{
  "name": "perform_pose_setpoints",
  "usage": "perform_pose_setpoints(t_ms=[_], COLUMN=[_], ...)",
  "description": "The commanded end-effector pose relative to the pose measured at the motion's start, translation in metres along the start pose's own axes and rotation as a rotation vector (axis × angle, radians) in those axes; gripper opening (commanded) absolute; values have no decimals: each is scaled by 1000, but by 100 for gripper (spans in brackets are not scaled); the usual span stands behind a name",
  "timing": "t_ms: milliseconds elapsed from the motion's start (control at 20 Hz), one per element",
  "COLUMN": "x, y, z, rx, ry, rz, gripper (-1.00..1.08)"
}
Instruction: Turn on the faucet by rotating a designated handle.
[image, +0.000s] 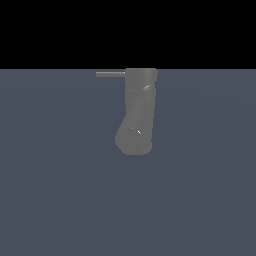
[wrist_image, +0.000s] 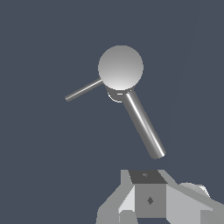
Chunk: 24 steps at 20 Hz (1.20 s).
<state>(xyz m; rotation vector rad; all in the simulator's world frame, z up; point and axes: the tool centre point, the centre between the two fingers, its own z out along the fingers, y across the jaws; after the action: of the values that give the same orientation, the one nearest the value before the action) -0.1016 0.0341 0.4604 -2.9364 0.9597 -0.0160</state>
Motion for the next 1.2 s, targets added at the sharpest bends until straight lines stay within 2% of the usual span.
perform_pose_setpoints(t_ms=[0,1150], x=[9,83], y=[-9,-84], z=[8,102], rx=[1,-20], ry=[-4,-9], rz=[65,658], gripper=[-100,-100])
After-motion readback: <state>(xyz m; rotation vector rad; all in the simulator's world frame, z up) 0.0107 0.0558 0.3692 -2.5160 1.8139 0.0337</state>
